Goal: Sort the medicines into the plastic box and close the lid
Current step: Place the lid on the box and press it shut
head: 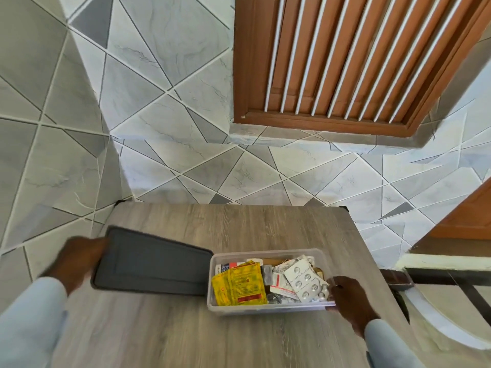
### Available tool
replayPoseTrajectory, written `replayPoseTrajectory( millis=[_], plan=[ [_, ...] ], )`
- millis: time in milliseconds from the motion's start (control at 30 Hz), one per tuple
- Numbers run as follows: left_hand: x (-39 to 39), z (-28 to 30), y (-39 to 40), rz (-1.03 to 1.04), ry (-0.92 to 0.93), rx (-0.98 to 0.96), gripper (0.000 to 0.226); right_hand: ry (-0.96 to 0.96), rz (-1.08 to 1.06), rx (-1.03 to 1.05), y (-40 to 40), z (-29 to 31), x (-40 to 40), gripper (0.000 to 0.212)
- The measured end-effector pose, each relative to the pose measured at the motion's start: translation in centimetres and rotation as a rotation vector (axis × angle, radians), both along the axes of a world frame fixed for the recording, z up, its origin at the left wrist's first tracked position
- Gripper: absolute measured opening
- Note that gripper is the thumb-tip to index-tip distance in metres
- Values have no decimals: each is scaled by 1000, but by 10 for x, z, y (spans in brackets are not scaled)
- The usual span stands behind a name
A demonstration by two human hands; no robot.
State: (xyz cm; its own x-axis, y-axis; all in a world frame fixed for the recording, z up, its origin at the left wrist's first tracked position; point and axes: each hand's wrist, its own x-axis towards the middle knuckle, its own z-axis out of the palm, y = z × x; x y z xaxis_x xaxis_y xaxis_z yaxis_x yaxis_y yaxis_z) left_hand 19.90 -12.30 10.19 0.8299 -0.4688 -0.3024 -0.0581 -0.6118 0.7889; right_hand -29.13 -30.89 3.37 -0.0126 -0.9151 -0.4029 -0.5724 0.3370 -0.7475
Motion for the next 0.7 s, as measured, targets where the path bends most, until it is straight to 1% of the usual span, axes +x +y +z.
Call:
replayPoseTrajectory(
  millis=[100, 167, 200, 300, 367, 433, 467, 500, 533, 567, 600, 633, 667, 700],
  plan=[
    [-17, 55, -8, -70, -235, 30, 45, -67, -1, 74, 10, -21, 30, 24],
    [-47, 78, -16, -131, -382, -2, 44, -94, 7, 108, 17, -31, 47, 23],
    [-64, 85, -20, -157, -406, -50, 40, -109, 6, 120, 20, -34, 54, 22],
    [-107, 85, -34, -243, -297, -148, 14, -110, 25, 137, 27, -43, 71, 21],
    [-137, 76, -41, -348, -243, -137, 23, -105, 56, 158, 30, -49, 77, 23],
    [-168, 64, -47, -489, -245, -74, 26, -115, 78, 185, 33, -49, 82, 23],
    [-184, 56, -50, -552, -231, -38, 24, -74, 100, 154, 35, -46, 84, 21],
    [-197, 45, -54, -604, -205, -10, 22, 18, 142, 67, 36, -43, 84, 21],
    [-210, 34, -57, -644, -179, 15, 22, 118, 182, -46, 36, -38, 86, 27],
    [-219, 21, -61, -670, -157, 42, 21, 160, 191, -179, 38, -30, 88, 33],
    [-228, 9, -65, -688, -140, 68, 21, 118, 175, -250, 41, -20, 92, 32],
    [-233, -4, -70, -689, -130, 93, 21, 5, 174, -249, 45, -7, 98, 28],
    [-239, -14, -75, -684, -122, 107, 20, -137, 187, -149, 49, 5, 104, 27],
    [-244, -23, -78, -669, -128, 111, 18, -299, 219, 10, 53, 15, 111, 29]
  ],
)
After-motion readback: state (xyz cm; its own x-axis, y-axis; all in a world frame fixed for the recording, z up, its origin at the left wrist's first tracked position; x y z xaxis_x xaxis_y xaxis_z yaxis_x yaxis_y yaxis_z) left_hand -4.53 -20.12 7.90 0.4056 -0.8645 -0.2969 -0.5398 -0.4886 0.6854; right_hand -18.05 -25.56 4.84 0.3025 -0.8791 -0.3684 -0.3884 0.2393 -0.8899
